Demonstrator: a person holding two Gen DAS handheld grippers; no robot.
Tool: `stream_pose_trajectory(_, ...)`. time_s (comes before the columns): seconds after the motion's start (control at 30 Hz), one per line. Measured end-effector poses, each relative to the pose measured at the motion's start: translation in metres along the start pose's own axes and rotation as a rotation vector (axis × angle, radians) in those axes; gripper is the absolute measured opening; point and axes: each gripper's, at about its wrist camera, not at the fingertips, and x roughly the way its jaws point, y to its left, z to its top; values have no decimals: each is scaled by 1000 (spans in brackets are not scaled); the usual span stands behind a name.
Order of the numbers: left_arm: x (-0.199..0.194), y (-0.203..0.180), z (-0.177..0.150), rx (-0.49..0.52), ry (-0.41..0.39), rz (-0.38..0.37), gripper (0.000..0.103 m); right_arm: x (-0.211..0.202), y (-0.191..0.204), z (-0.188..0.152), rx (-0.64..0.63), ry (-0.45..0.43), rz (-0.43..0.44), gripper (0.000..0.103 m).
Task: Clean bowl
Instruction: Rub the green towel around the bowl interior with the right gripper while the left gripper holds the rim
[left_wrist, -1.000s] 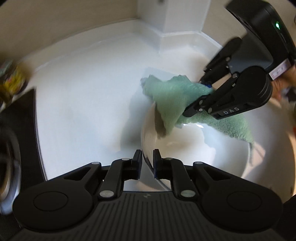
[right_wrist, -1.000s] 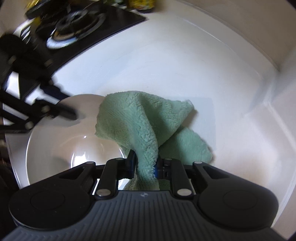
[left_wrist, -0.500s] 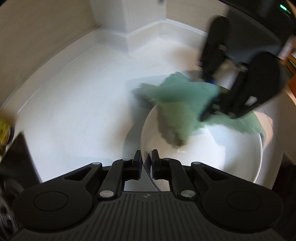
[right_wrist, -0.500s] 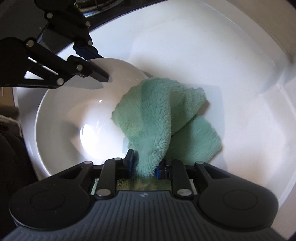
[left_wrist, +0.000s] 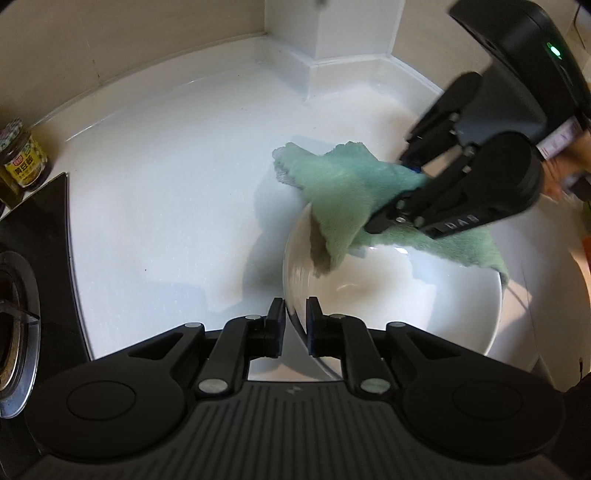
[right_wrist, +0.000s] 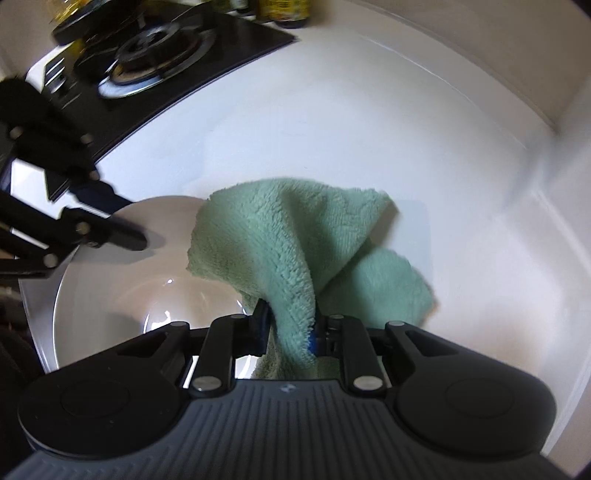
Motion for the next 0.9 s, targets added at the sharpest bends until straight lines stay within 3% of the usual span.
stream_pose_trajectory(0.07,7,1,7,39,1,-1,7,-3,4,-8,-20,27,4,15)
stream_pose_trajectory(0.23,21,2,27,162,5,1,6,-2,6,-11,-85,89,48,15)
stream_pose_trajectory(0.47,34,-6,40,215,-7,0,7,7,14,23,-206,30,-46,19)
stream_pose_trajectory(0.6,34,0,39,130,-15,-6,8,12,22,30,-268,31,-62,21)
stream_pose_trajectory(0.67,32,3,35,55,-21,5,16,11,14,29,-201,23,-37,20)
stream_pose_trajectory(0.73,29,5,30,-13,-28,20,17,6,5,22,-136,9,-22,18)
stream_pose_trajectory(0.83,28,5,24,-68,-37,19,18,-1,-8,8,-45,-8,-13,15)
stream_pose_trajectory(0.9,33,2,25,-48,-32,16,17,-5,-10,-2,-5,-13,-10,14)
